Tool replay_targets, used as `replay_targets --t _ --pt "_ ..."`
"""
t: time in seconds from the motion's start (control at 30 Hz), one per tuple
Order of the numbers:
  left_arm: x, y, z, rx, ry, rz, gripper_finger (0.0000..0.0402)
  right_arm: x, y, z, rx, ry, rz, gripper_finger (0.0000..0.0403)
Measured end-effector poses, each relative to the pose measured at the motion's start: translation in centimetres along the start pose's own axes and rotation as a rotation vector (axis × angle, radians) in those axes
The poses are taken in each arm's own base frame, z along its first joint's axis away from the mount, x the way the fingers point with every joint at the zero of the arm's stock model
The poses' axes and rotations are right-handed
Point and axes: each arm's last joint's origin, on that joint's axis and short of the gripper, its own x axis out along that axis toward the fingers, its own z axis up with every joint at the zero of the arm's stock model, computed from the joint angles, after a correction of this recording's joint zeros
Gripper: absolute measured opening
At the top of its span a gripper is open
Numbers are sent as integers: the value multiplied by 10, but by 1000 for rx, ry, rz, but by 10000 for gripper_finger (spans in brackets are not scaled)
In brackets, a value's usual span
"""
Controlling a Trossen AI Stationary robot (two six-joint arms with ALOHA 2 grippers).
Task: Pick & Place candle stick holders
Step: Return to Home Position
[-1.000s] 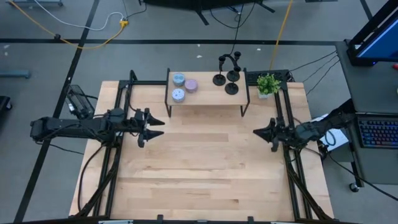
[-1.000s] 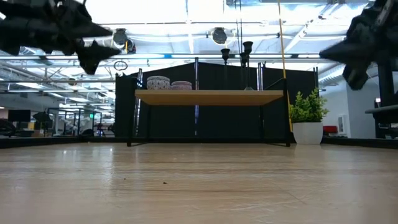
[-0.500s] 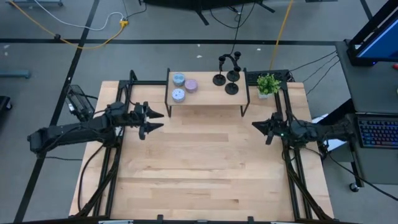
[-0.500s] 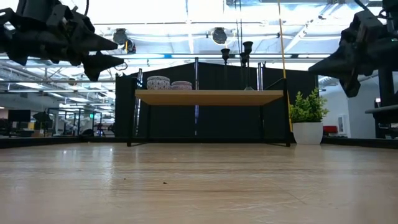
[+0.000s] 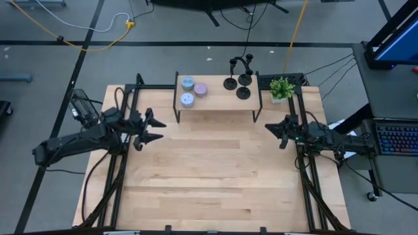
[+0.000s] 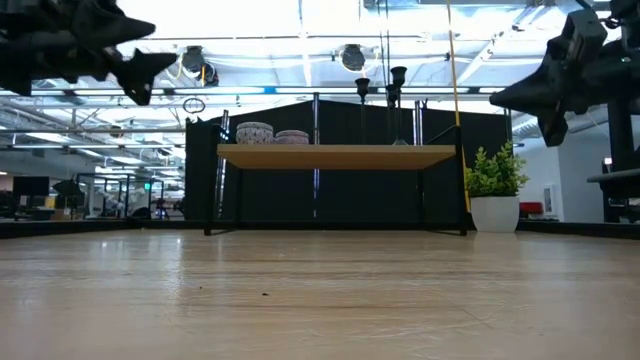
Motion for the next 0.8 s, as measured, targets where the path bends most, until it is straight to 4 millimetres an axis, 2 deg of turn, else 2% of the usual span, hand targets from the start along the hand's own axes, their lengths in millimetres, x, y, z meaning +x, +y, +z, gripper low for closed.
replay_targets --t 0.5,0.67,0.8 --pt "-28 -16 -9 34 21 59 241 0 0 -2 -16 32 15 0" --pt "-31 -14 -12 36 33 174 241 0 0 -2 -17 29 12 0" --pt "-29 -13 -19 48 52 197 241 0 -1 -2 -20 26 5 0"
